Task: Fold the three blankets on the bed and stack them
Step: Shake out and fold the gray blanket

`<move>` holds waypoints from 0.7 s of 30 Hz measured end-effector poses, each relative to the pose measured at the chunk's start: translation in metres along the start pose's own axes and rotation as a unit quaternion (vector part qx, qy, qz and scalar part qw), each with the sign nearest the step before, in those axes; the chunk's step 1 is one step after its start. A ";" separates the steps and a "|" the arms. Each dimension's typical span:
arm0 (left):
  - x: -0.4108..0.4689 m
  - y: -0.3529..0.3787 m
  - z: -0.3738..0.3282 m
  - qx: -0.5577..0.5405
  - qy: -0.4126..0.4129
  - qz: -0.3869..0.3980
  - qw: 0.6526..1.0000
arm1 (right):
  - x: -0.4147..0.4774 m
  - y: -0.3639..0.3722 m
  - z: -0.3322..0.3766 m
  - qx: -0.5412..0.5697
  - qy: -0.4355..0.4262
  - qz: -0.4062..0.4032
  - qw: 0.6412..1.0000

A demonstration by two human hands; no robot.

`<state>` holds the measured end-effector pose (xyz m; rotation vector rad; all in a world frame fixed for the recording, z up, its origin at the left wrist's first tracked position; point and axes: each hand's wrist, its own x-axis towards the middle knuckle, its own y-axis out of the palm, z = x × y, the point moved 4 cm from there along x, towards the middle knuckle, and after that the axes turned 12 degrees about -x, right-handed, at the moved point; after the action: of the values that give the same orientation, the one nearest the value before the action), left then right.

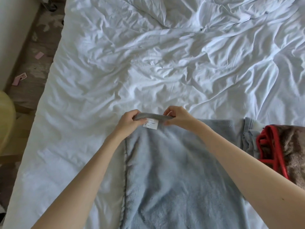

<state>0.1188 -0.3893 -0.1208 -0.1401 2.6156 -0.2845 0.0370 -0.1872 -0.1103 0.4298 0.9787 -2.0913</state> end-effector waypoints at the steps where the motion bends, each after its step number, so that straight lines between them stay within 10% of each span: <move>1: 0.002 -0.004 0.001 0.068 0.022 -0.022 0.997 | 0.001 -0.001 -0.009 -0.088 0.003 0.000 0.996; 7: 0.006 -0.001 0.007 0.318 0.024 0.039 0.947 | -0.027 -0.029 -0.071 -0.397 0.082 -0.037 0.913; 21: 0.020 0.007 0.007 0.408 0.094 -0.109 0.902 | -0.076 -0.088 -0.152 -0.519 0.247 -0.173 0.800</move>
<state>0.1044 -0.3865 -0.1373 -0.1130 2.4251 -1.4933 0.0156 0.0023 -0.1210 0.2025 2.4522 -1.3791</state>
